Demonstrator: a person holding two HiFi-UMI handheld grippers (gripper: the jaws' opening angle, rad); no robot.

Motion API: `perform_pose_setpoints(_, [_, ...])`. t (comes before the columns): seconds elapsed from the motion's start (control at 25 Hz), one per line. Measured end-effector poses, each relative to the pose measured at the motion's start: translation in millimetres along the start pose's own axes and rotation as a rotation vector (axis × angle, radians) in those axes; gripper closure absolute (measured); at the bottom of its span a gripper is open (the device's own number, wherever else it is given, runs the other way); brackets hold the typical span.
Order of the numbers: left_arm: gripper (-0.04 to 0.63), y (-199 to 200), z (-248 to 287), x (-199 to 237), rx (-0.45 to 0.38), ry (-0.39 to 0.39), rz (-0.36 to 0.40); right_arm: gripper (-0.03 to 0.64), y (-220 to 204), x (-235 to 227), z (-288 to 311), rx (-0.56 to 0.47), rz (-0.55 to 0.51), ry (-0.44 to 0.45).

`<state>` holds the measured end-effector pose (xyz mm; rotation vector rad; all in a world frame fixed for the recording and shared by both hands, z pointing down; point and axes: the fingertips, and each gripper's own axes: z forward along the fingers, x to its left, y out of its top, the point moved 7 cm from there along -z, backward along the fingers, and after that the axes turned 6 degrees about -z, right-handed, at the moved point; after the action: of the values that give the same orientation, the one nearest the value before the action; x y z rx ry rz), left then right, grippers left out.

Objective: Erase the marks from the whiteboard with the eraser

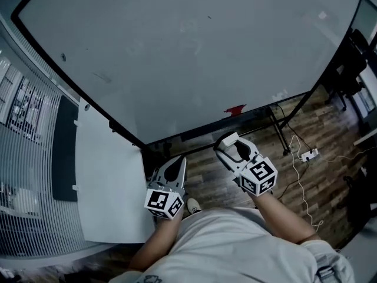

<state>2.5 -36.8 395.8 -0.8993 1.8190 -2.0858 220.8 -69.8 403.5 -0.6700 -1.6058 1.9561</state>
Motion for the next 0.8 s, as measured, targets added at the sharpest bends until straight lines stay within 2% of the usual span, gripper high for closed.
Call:
perform_pose_setpoints(0.16, [0.589, -12, 14, -48, -0.007, 0.001, 0.021, 0.371, -3, -13, -35, -0.010, 0.030, 0.067])
perform_pose_setpoints(0.48, [0.589, -36, -2, -115, -0.029, 0.088, 0.041, 0.371, -18, -13, -95, -0.023, 0.014, 0.166])
perform_pose_setpoints(0.8, [0.589, -41, -30, -150, -0.024, 0.111, 0.048, 0.371, -25, 12, -132, -0.023, 0.001, 0.208])
